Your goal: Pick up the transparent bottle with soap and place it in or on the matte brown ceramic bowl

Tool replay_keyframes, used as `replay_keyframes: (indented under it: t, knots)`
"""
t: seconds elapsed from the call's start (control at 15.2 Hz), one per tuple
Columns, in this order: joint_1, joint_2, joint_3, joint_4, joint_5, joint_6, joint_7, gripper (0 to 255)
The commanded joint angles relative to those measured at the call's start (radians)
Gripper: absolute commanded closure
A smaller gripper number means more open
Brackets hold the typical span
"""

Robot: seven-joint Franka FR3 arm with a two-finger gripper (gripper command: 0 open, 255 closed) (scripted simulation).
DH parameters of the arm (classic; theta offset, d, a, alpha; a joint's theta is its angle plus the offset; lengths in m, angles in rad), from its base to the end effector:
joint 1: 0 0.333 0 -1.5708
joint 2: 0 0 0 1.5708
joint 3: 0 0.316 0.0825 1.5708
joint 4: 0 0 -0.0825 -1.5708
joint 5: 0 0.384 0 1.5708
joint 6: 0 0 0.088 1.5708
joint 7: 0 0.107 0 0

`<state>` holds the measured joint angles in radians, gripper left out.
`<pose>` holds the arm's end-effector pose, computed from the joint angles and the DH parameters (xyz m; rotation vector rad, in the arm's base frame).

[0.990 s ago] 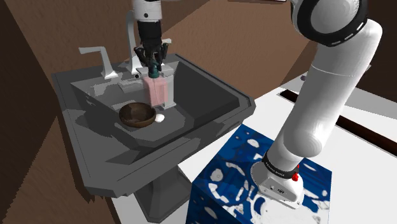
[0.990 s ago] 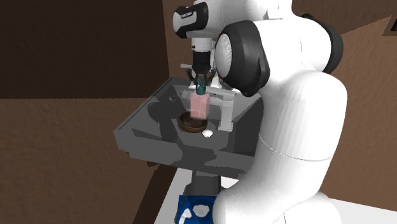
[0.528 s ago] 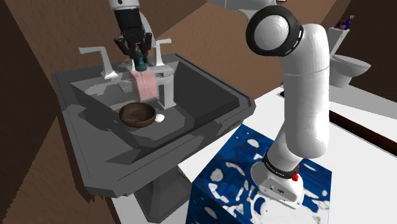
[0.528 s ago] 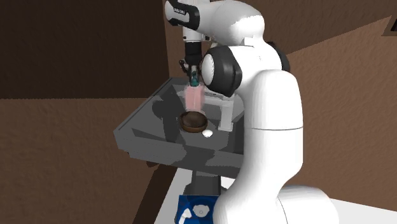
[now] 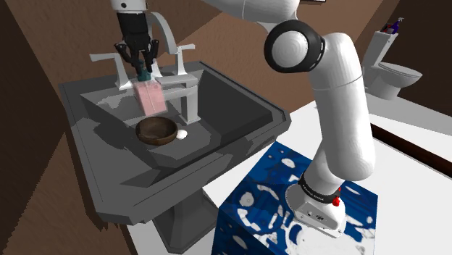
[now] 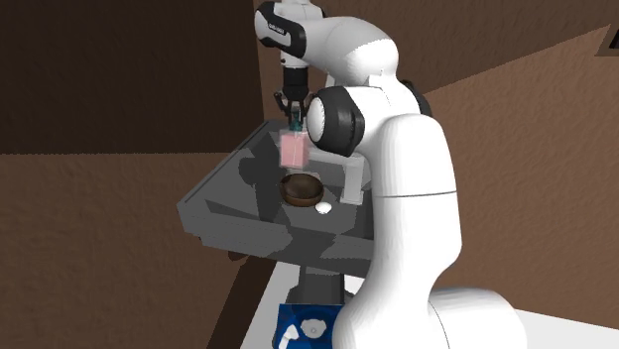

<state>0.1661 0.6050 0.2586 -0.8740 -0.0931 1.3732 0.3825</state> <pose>0.6618 0.2171 0.5551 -3.1212 0.0152 0.1629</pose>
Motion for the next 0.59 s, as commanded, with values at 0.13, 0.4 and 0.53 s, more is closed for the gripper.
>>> replay_keyframes:
  t: [0.13, 0.4, 0.53]
  knots:
    - [-0.018, -0.044, 0.002, -0.129, 0.009, 0.087, -0.001, 255]
    - [-0.028, -0.066, 0.003, -0.22, 0.013, 0.155, -0.002, 255]
    - [-0.032, -0.074, 0.003, -0.26, 0.015, 0.187, -0.003, 255]
